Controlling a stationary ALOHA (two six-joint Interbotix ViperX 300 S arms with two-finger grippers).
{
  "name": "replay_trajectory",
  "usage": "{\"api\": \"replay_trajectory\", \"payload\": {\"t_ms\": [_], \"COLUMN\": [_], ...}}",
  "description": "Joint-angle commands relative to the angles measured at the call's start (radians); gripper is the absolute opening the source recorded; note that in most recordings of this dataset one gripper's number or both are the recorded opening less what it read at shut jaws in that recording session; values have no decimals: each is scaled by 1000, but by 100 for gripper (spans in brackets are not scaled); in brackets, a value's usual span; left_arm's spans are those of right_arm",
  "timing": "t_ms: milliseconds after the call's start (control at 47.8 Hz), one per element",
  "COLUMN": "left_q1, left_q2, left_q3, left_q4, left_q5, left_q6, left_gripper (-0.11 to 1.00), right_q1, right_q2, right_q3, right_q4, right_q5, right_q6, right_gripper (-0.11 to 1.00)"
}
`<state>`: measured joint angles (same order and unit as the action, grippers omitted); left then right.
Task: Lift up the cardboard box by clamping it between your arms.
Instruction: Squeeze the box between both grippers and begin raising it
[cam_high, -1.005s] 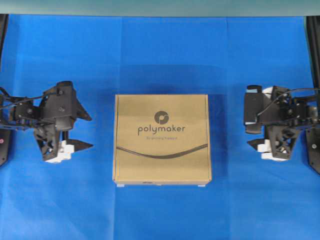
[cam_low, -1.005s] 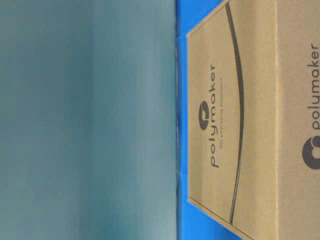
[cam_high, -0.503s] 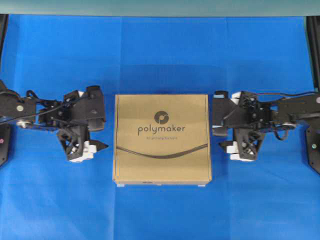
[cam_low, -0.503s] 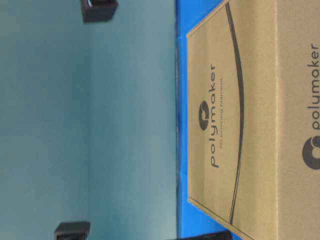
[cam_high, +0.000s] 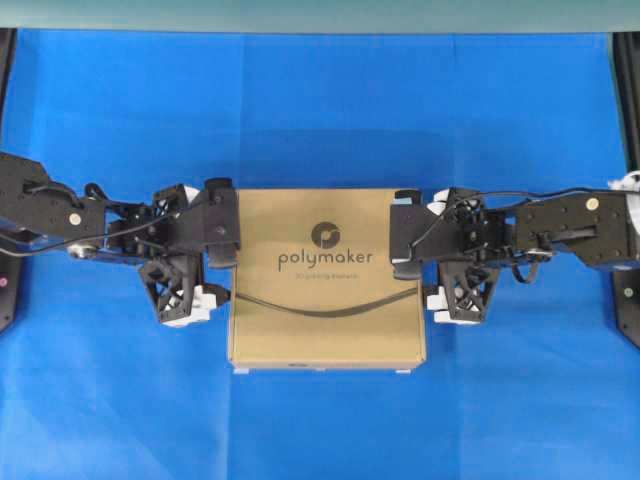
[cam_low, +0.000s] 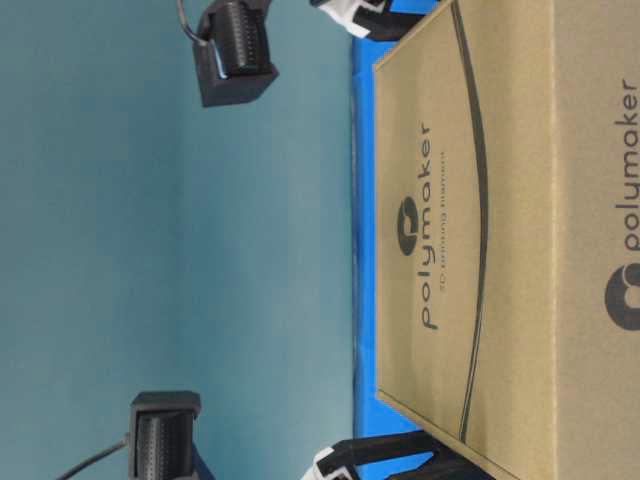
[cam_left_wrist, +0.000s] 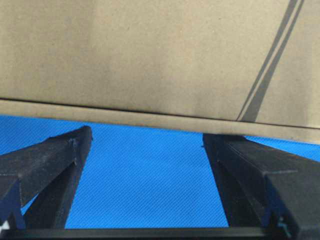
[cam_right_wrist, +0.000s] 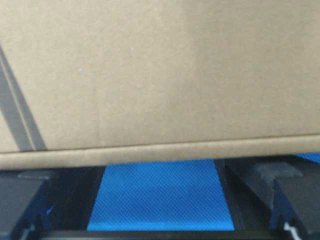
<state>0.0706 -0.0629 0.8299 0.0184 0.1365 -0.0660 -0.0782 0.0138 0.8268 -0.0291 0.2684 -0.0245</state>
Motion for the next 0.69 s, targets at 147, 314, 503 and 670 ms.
{"api": "replay_trajectory", "payload": {"t_ms": [147,314,503,670], "left_q1": [2,8,17,17], "left_q2": [-3,-14,-52,-107], "left_q3": [-26,-41,-69,-110], "left_q4": [3,3,3,3], "left_q5": [3,32,83,164], "left_q6": [2,5,29,75], "left_gripper": [87,87,87,87], "right_q1": [2,-2,-5,-5], "right_q2": [0,-6,-38,-81], "right_q3": [-43,-52,-86,-126], "right_q4": [5,9,11,9], "right_q5": [-25,-20,32,133], "right_q6": [9,14,11,8], "right_gripper": [99,99,99,99]}}
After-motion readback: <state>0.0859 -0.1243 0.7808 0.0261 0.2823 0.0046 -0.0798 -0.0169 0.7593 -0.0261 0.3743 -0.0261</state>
